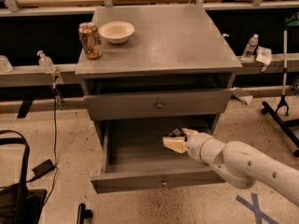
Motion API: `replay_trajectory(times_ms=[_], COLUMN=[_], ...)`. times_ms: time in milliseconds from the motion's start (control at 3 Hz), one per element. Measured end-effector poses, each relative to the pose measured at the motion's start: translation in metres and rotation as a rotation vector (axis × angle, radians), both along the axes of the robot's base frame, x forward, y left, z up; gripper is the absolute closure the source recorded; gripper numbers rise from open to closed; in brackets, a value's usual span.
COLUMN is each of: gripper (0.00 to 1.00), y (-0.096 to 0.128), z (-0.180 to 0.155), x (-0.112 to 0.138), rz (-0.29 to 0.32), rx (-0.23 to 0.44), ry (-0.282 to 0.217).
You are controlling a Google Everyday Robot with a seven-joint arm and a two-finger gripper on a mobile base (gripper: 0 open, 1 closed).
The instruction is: Place rxbar chocolate into middle drawer
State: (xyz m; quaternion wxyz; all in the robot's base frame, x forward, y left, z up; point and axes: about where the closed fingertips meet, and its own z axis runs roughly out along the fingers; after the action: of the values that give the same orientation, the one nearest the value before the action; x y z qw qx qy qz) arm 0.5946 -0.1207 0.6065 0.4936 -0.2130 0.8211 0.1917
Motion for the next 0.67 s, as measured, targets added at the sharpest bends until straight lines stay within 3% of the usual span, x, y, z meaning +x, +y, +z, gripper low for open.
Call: replay_trajectory(times_ms=[667], gripper=[1.00], y=[-0.009], z=[-0.084], x=[0.036], rz=[-0.010], rx=[0.018], ry=[0.100])
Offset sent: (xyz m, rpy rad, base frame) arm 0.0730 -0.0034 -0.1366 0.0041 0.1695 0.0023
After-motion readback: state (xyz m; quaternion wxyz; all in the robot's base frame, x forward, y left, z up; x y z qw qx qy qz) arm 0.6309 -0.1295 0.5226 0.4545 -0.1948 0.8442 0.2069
